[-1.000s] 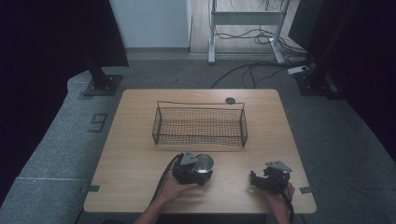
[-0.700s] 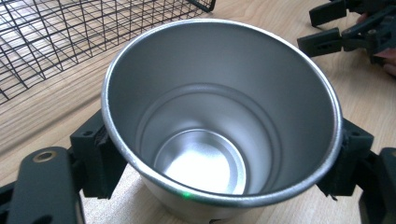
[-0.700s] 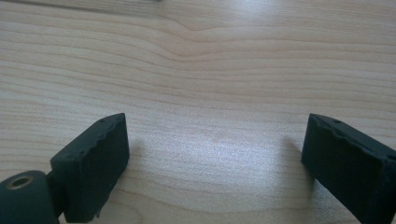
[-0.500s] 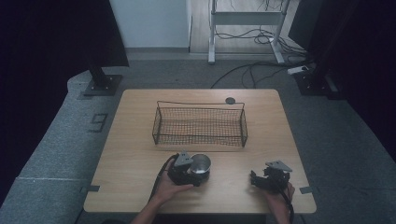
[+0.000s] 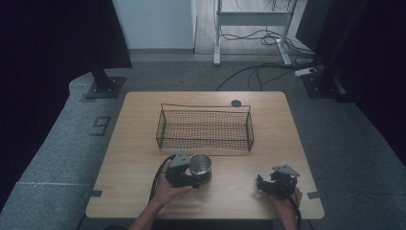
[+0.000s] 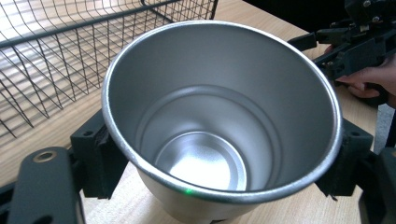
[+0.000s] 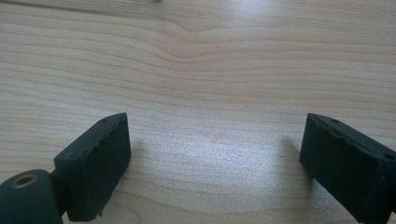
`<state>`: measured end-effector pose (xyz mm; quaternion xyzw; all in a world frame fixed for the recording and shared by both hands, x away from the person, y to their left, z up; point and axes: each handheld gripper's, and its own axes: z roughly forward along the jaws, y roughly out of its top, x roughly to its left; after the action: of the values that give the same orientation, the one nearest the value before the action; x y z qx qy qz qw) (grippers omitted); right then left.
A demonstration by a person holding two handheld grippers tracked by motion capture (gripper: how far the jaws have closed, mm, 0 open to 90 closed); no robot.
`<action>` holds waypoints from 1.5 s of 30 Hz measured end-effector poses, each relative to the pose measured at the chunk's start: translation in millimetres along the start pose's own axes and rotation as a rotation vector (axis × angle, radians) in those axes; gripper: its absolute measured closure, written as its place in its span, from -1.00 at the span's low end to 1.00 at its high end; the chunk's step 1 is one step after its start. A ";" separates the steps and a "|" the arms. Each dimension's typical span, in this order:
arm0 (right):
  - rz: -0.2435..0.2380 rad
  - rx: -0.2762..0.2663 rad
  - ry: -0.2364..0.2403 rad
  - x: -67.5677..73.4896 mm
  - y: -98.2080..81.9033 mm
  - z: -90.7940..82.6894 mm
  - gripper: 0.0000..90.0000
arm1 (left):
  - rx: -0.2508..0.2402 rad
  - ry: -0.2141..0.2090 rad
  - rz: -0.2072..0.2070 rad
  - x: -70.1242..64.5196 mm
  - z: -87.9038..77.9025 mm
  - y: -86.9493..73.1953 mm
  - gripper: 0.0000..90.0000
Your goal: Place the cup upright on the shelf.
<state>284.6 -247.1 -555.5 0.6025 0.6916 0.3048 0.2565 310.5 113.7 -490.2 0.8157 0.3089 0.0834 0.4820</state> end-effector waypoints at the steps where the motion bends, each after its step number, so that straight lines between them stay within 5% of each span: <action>1: 0.000 0.000 0.000 0.0 0.0 0.0 -0.81 | 0.000 0.000 0.000 0.0 0.0 0.0 -0.59; 45: 0.001 -0.003 -0.002 -0.8 0.5 0.5 -0.79 | -0.057 0.051 -0.011 27.5 -17.4 35.4 -0.59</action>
<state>285.4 -247.7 -555.5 0.6030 0.6904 0.3053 0.2580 339.8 130.4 -455.9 0.7975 0.3229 0.1104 0.4976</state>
